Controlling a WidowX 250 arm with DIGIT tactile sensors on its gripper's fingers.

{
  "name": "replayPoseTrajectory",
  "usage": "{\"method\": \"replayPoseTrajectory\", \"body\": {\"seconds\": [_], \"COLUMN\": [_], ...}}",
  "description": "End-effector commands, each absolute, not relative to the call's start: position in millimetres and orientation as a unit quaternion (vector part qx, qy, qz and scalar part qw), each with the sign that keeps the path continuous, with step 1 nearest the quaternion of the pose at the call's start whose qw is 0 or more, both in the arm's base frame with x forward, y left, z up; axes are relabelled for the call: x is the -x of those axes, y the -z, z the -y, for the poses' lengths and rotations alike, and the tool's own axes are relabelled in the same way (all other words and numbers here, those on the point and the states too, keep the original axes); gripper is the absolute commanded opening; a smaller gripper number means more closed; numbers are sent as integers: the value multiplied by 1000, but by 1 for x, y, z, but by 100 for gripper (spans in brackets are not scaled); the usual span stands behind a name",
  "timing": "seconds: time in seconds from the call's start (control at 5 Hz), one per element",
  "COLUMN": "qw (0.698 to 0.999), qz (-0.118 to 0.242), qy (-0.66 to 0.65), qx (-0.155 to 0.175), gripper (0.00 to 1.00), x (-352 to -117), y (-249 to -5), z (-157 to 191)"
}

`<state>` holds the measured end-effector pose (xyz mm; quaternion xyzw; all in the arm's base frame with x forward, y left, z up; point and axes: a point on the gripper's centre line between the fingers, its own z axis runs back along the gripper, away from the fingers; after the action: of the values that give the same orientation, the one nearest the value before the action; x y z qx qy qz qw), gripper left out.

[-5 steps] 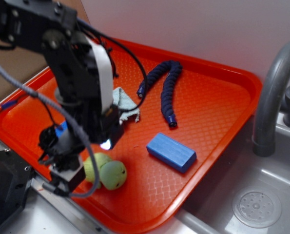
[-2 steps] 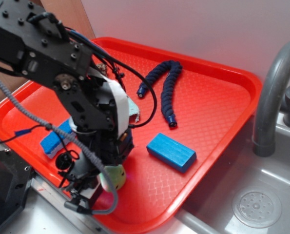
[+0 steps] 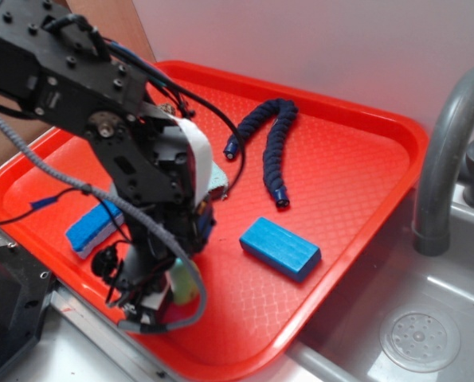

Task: Grab the green animal.

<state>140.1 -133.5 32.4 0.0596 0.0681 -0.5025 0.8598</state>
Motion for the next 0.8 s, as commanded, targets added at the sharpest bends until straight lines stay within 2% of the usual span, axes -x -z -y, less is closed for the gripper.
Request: {"method": "replayPoseTrajectory", "body": {"seconds": [0.0, 0.2, 0.4, 0.6], "qw": [960, 988, 1000, 996], "qz": [-40, -36, -9, 43], "qy": [262, 141, 18, -72], "qx": [-94, -48, -8, -14], "gripper": [0, 0, 0, 0], "x": [-150, -165, -169, -176], "y": [-94, -144, -193, -234], "z": [120, 110, 95, 87]}}
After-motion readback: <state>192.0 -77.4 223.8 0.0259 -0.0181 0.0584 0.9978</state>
